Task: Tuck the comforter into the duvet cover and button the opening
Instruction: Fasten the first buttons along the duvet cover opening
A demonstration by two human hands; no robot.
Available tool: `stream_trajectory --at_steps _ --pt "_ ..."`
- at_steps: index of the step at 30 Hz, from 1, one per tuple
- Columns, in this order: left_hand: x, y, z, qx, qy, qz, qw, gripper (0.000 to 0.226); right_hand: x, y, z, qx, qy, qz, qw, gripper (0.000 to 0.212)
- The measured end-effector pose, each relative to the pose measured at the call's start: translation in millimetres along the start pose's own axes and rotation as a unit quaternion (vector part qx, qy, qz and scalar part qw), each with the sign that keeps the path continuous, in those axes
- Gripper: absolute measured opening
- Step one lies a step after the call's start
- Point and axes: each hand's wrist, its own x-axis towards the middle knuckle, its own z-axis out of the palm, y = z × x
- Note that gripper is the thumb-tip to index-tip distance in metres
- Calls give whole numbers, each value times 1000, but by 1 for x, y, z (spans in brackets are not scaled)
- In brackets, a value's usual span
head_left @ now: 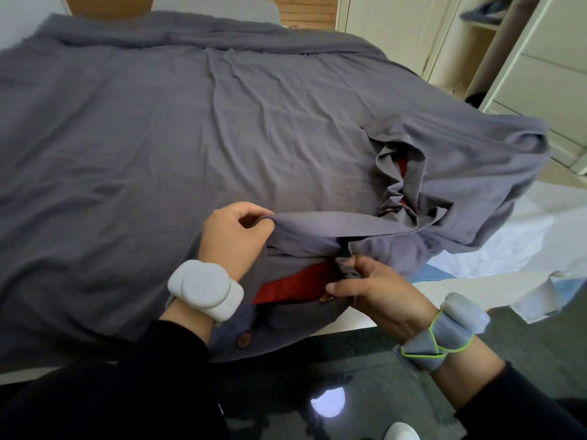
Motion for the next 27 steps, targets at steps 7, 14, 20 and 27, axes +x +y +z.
stream_trajectory --at_steps 7,14,20,27 --pt "0 -5 2 -218 -120 -168 954 18 -1 15 -3 -307 35 -7 951 47" --pt "-6 -5 6 -140 -133 -157 969 17 -4 24 -5 -477 25 16 878 48" --pt "-9 2 2 -128 -139 -120 975 7 -9 7 11 -93 -15 -48 994 39" --pt "-23 5 11 -205 -244 -228 920 28 -11 -18 22 135 -25 -124 983 25"
